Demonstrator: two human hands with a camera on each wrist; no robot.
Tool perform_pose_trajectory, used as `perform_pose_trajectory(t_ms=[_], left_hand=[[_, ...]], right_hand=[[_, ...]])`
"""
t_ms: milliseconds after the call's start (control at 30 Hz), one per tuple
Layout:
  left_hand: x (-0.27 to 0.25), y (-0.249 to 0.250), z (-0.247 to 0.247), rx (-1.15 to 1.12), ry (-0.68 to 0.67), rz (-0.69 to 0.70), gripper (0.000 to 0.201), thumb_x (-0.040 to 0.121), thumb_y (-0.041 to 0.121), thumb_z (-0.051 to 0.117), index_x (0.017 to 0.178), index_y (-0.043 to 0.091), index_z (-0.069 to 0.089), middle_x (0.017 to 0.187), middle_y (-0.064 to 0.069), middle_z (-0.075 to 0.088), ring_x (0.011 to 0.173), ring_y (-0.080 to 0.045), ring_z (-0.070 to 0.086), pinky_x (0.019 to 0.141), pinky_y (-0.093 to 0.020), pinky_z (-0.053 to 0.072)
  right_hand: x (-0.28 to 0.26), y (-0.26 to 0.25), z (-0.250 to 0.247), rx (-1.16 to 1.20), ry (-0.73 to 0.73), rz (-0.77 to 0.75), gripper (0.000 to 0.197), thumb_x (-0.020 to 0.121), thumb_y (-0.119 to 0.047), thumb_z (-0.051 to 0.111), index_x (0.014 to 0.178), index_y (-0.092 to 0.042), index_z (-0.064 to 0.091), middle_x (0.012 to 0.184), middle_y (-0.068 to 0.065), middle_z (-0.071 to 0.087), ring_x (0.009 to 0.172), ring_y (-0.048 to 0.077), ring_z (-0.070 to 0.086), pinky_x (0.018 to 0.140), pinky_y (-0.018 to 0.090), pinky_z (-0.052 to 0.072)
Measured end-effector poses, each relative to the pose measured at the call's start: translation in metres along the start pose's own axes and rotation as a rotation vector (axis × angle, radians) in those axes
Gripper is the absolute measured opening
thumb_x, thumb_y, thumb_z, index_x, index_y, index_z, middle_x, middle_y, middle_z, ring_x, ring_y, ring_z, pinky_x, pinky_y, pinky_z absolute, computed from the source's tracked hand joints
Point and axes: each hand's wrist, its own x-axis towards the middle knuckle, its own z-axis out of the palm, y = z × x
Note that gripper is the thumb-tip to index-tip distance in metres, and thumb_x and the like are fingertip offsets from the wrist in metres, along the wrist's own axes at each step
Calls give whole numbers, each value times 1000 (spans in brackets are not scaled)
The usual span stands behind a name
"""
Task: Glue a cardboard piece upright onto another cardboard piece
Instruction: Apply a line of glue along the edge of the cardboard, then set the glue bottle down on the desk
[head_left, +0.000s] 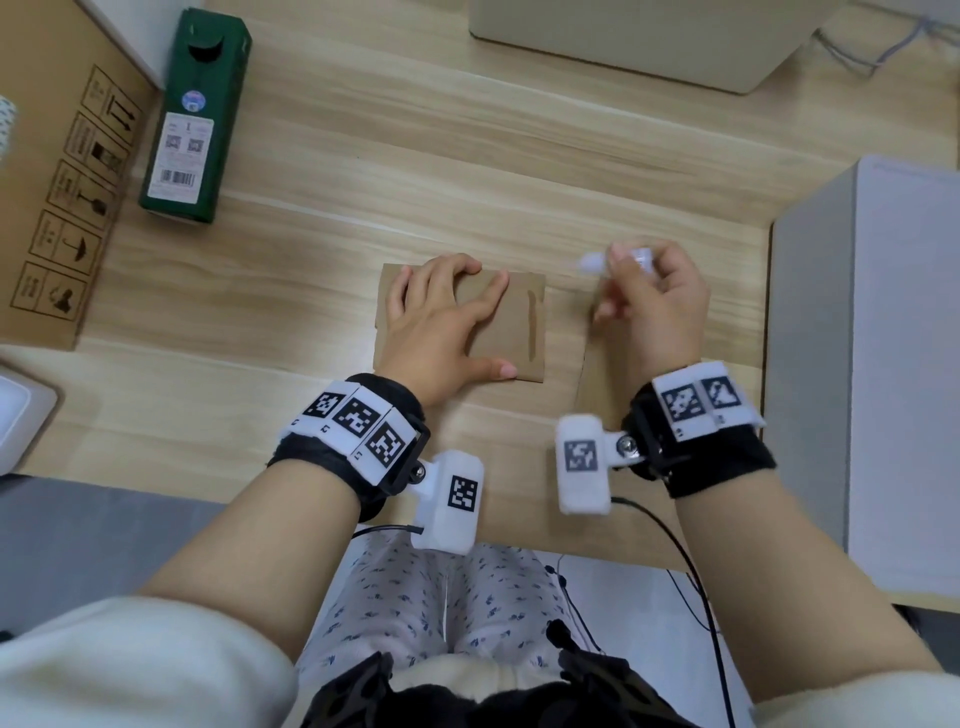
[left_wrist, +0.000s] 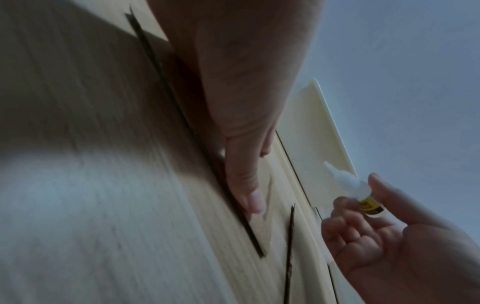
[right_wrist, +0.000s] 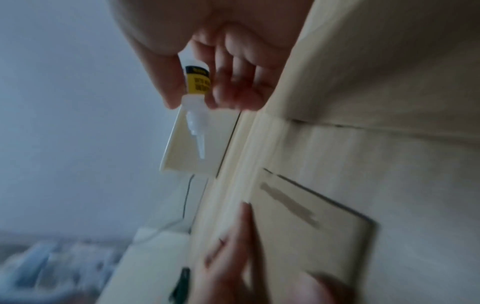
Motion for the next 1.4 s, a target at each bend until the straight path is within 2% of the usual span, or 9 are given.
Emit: perform_pose_trajectory(t_ms=[133,333,433,600,833,967,1100,1233,1400], left_hand=[[0,0,-1,-4,-15,1,87,63,59,65,138,40,25,144,-1,22,137,-19,9,113,-42,-10],[0,1,-1,-12,-13,-1,86,64,57,66,138,40,25,143,-1,23,137,-19,8,112,-40,-12],[1,1,-1,-2,-17,-6,86,64,57,66,138,40,25,144,-1,23,137,-19,8,112,-41,-11],[1,1,-1,3,-17,-10,86,63,58,66,137,42,24,144,0,23,137,-18,8,112,-41,-10],[0,2,-4,9,-27,-27,90,63,59,66,139,40,23,145,0,22,138,-19,8,112,-40,-11],[-2,3,-5,-5,-39,-30,97,63,57,68,142,31,18,146,-2,21,138,-19,8,114,-44,-10],[-4,16,-11,29,44,-36,101,58,52,74,141,26,21,146,-3,20,137,-18,10,114,-51,1],[4,45,-20,-284,87,101,79,65,29,75,135,24,38,136,0,34,129,-17,27,115,-41,16],[15,105,-19,-732,-296,-28,66,81,4,59,138,7,26,121,13,39,117,-4,37,91,-4,35]], right_hand=[[25,-4,-2,206,6,82,17,77,-5,61,76,-17,50,65,0,67,59,13,58,54,20,46],[51,1,12,12,-48,-6,22,81,-8,59,102,-16,57,92,1,64,83,6,63,81,17,49],[65,0,21,-72,-31,-21,21,85,-1,52,99,-16,53,90,5,62,80,8,62,70,9,47],[78,4,28,-282,-52,-65,32,74,1,62,81,-28,50,88,-4,59,88,12,56,83,14,45],[73,7,29,-580,-81,-107,42,61,-11,73,89,-33,52,78,-27,54,89,7,56,107,52,33],[59,-6,8,-506,-17,-118,65,62,-9,72,117,-31,47,106,-18,55,112,14,52,105,39,39],[36,-11,-29,-359,137,-30,60,67,-1,67,119,-24,46,122,-1,50,115,10,47,105,29,38],[17,-1,-52,-359,220,128,49,69,-8,65,110,-30,48,109,0,50,97,13,51,95,30,44],[1,8,-76,-260,254,277,39,68,0,57,98,-25,53,84,-7,56,74,13,57,84,40,52]])
